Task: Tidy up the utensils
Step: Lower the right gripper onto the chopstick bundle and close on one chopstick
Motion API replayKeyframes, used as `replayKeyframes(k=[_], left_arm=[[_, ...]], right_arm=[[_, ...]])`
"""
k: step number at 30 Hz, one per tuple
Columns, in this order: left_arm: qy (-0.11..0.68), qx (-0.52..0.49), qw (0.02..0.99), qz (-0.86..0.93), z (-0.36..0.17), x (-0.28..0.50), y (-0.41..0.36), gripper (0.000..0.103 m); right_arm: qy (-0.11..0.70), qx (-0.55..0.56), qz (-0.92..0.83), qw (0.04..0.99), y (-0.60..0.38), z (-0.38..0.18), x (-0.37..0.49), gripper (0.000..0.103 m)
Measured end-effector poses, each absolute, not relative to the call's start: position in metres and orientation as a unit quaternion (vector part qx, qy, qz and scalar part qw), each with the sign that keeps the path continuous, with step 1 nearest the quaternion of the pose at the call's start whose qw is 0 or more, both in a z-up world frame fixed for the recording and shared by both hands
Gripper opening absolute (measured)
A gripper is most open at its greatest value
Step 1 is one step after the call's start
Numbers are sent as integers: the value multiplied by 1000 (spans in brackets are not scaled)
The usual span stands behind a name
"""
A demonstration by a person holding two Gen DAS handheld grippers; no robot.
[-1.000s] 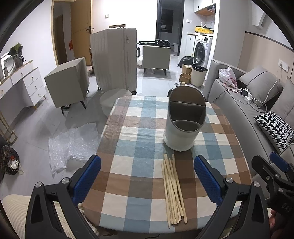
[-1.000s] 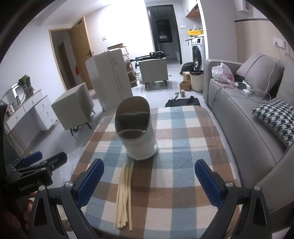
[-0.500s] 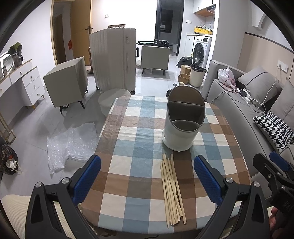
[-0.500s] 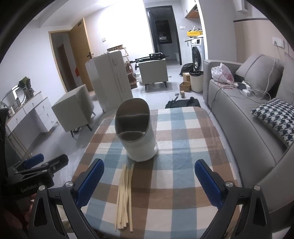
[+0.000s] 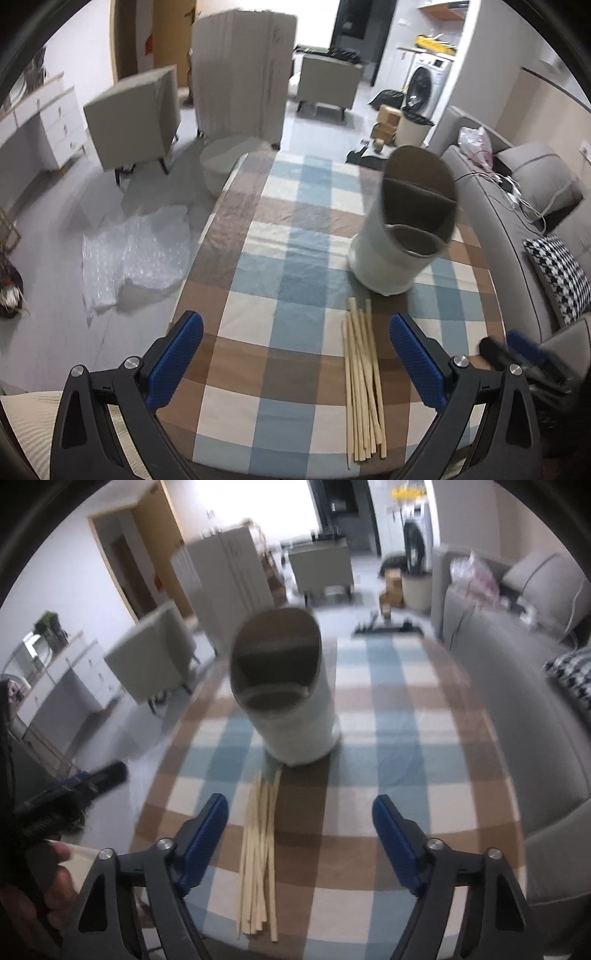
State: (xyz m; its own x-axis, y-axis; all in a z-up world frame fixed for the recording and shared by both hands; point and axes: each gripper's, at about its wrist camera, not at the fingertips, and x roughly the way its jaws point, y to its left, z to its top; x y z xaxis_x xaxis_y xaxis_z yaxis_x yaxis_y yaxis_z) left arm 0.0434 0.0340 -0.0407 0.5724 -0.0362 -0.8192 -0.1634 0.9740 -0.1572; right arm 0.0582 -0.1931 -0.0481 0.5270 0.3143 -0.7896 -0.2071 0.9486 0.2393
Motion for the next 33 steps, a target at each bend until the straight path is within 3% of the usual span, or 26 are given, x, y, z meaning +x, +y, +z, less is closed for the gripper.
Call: replayKeyframes(k=[4, 10, 13, 17, 24, 27, 28, 33], left_arm=[[491, -120, 862, 46, -56, 57, 45, 99], [538, -144, 829, 50, -77, 67, 59, 98], [551, -147, 820, 56, -83, 70, 65, 98], [558, -152, 814, 61, -90, 71, 75, 99], [572, -163, 801, 64, -100, 75, 83, 98], [569, -157, 805, 65, -100, 74, 83, 99], [568, -157, 805, 66, -100, 74, 83, 99], [571, -146, 805, 65, -105, 77, 79, 99]], right_arm=[[528, 59, 163, 831, -178, -84, 91, 54], [579, 40, 186, 793, -147, -126, 121, 41], [591, 7, 191, 784, -128, -140, 129, 40], [614, -7, 186, 767, -113, -161, 139, 23], [616, -22, 175, 768, -107, -164, 142, 20], [608, -30, 169, 775, -105, -163, 140, 12], [607, -30, 168, 776, -105, -162, 139, 4], [596, -30, 168, 784, -109, -157, 134, 4]])
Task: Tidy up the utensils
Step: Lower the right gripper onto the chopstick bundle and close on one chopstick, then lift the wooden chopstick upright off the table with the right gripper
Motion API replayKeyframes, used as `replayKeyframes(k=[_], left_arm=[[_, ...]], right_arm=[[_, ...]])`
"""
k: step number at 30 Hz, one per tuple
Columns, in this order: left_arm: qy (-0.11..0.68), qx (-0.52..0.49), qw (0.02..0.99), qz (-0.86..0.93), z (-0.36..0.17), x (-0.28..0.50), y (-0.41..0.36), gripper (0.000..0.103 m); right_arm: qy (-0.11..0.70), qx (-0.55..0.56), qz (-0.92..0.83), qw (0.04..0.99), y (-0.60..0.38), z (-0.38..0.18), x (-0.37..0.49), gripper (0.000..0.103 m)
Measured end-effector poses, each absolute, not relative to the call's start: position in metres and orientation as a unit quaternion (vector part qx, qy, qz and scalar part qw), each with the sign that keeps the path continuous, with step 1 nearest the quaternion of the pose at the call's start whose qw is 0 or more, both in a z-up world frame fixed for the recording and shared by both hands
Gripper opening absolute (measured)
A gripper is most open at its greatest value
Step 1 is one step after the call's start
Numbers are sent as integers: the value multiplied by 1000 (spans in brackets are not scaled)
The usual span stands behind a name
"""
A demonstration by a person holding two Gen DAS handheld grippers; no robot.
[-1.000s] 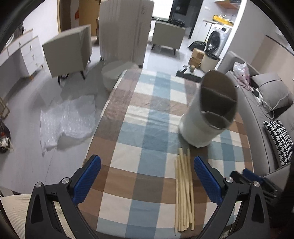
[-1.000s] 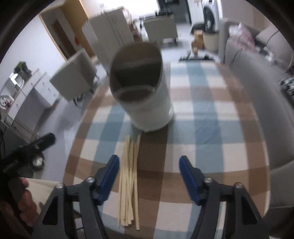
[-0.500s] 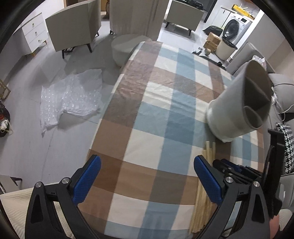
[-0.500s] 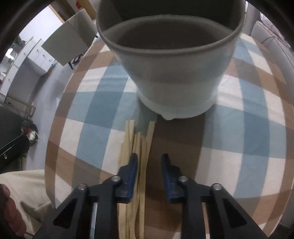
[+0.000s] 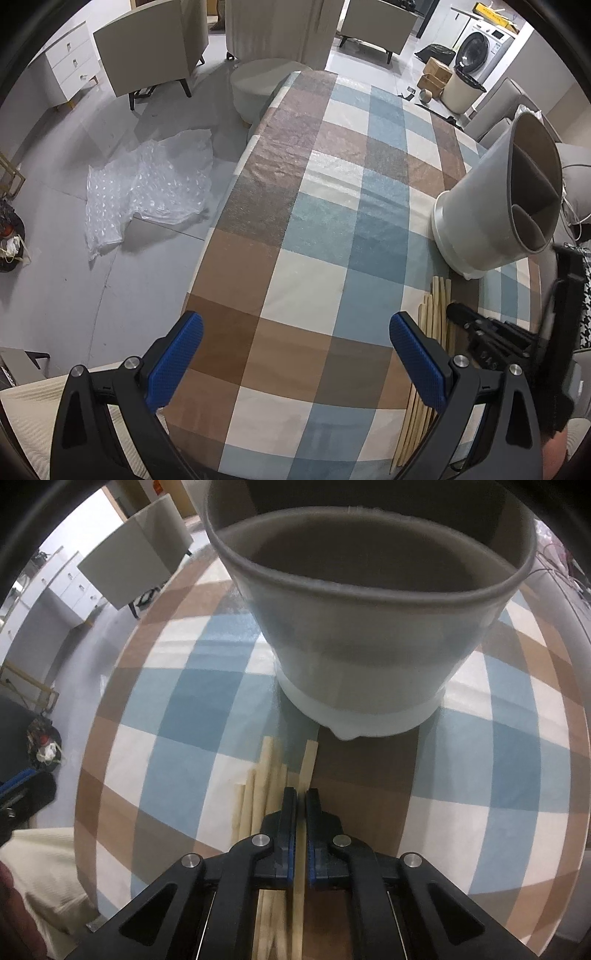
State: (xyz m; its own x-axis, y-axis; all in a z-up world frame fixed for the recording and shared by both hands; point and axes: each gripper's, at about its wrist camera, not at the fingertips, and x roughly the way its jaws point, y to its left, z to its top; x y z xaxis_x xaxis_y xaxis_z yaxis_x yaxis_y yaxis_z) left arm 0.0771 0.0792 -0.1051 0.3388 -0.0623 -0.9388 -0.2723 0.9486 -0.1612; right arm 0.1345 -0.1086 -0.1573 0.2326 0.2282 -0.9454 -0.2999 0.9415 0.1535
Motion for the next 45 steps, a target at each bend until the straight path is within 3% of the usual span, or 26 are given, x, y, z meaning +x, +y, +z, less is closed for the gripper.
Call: replayKeyframes(k=[22, 45], left_arm=[[658, -92, 747, 27, -163, 83, 11, 98], [671, -50, 737, 63, -162, 87, 20, 98]], right_arm=[[533, 245, 144, 797, -266, -101, 122, 4], [516, 222, 155, 812, -258, -87, 116, 4]])
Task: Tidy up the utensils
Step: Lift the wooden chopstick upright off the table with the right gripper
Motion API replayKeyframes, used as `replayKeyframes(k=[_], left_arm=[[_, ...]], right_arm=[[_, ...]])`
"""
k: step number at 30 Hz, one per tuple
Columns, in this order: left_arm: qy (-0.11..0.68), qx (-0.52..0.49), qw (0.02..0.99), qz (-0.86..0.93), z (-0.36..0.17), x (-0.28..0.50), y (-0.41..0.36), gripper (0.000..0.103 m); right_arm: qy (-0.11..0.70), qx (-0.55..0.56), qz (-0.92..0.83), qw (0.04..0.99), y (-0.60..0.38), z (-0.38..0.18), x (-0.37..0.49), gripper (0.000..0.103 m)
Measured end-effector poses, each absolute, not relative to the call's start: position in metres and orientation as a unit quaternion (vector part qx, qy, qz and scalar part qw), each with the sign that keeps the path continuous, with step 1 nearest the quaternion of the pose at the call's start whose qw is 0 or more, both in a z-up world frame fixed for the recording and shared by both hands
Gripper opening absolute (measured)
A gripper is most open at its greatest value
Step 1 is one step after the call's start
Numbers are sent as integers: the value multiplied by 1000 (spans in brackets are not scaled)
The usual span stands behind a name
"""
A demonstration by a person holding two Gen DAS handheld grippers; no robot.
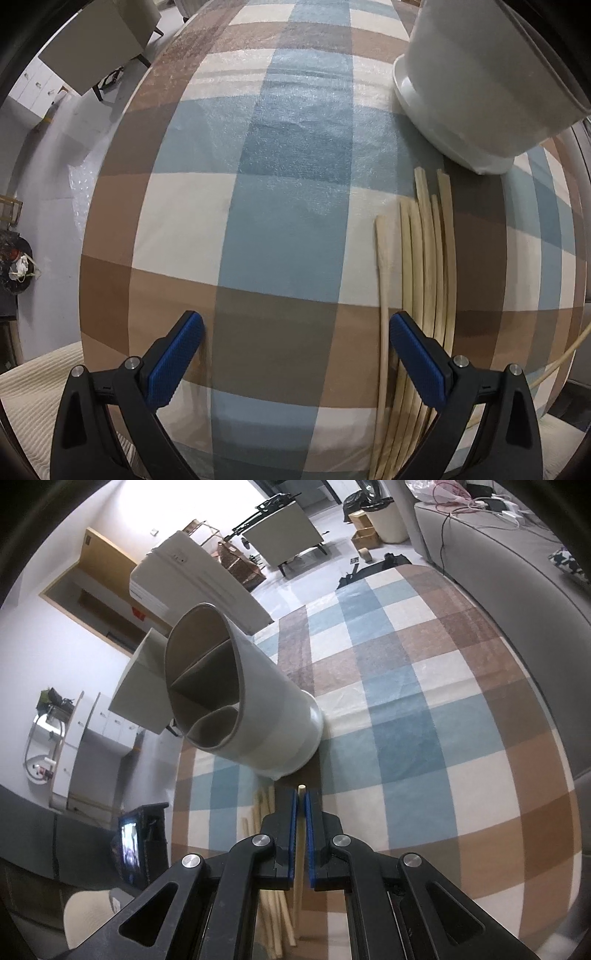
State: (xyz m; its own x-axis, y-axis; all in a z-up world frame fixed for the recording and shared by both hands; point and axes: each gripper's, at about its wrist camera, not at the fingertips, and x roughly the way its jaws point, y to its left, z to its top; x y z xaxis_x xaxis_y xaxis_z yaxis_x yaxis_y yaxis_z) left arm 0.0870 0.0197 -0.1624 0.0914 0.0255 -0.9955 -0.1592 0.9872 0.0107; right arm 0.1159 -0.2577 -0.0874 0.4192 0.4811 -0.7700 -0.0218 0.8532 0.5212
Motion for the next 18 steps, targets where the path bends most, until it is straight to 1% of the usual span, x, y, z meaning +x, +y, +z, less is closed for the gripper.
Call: replayKeyframes(k=[1, 3, 5, 6, 8, 9, 11, 12, 13, 14, 15, 17, 18], left_arm=[[669, -50, 739, 62, -162, 88, 20, 95], [662, -40, 745, 69, -160, 95, 17, 94], [660, -41, 748, 67, -159, 99, 15, 85], [659, -40, 748, 65, -158, 100, 14, 82], [657, -40, 751, 61, -156, 104, 13, 71], [655, -41, 753, 57, -155, 106, 12, 68], [651, -47, 756, 53, -158, 108, 10, 55], [649, -52, 758, 50, -160, 110, 9, 53], [647, -55, 759, 50, -159, 112, 8, 47], [644, -54, 761, 48, -159, 113, 4, 39], [642, -50, 764, 45, -159, 114, 2, 35], [636, -44, 769, 36, -158, 112, 1, 14], [634, -45, 771, 34, -158, 112, 0, 10]], right_arm=[[516, 222, 152, 813, -259, -88, 115, 4], [516, 226, 150, 812, -261, -88, 114, 4], [514, 222, 151, 815, -261, -86, 113, 4], [513, 220, 152, 816, -261, -85, 112, 4], [511, 219, 154, 817, -261, -83, 112, 4], [511, 219, 154, 817, -261, -83, 113, 4], [513, 220, 155, 815, -262, -83, 113, 4], [514, 220, 155, 815, -262, -82, 114, 4], [512, 219, 158, 816, -261, -82, 114, 4], [510, 215, 158, 817, -261, -81, 114, 4], [510, 213, 157, 819, -261, -81, 114, 4], [506, 211, 160, 821, -261, -79, 113, 4], [506, 209, 159, 822, -261, -78, 113, 4]])
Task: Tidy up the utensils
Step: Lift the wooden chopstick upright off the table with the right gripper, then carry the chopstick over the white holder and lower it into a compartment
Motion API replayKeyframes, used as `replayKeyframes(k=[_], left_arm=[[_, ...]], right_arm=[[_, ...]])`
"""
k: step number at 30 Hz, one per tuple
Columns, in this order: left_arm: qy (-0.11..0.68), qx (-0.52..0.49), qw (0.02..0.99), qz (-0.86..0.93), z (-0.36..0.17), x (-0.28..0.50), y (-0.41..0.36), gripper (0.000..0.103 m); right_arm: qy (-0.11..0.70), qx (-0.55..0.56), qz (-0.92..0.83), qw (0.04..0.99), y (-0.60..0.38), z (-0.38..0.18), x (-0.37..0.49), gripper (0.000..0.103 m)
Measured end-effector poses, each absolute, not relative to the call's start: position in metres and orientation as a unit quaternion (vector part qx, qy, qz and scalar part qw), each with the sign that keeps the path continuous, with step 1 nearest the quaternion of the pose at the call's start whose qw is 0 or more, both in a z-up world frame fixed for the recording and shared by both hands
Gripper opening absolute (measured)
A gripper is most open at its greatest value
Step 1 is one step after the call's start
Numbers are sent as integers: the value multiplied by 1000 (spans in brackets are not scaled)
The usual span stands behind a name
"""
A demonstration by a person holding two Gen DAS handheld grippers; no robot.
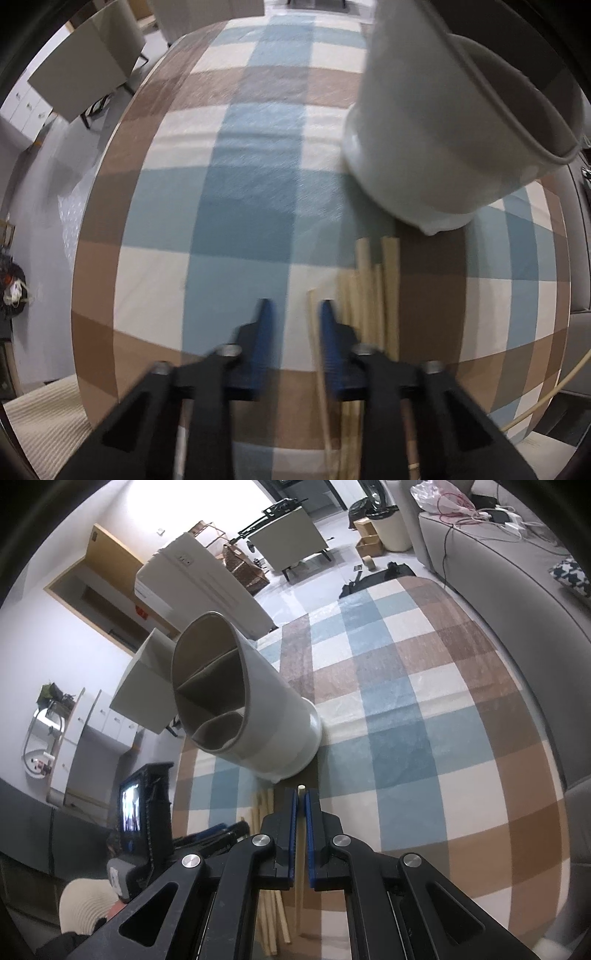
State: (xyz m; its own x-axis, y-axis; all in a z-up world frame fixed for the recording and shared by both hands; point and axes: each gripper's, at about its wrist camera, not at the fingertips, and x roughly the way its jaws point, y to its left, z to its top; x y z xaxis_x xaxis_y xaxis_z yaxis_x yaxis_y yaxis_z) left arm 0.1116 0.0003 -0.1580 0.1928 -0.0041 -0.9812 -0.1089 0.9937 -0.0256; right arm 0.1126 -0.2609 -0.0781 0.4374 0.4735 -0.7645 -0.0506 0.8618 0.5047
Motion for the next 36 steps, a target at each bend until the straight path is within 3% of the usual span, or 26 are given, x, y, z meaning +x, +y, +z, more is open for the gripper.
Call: replayKeyframes(k=[1, 4, 10, 22, 36], left_arm=[[632, -49, 773, 31, -159, 110, 0, 4], [625, -55, 778, 30, -158, 111, 6, 1], [591, -94, 801, 21, -137, 103, 18, 0], [452, -119, 883, -42, -47, 41, 18, 0], [326, -117, 936, -70, 13, 42, 29, 0]], right_arm=[[505, 206, 159, 823, -261, -77, 112, 4], [502, 199, 163, 826, -258, -74, 112, 4], [487, 182, 172, 837, -250, -64, 110, 4], [435, 112, 196, 872, -217, -32, 75, 4], [388, 101, 184, 897, -216, -3, 43, 4]])
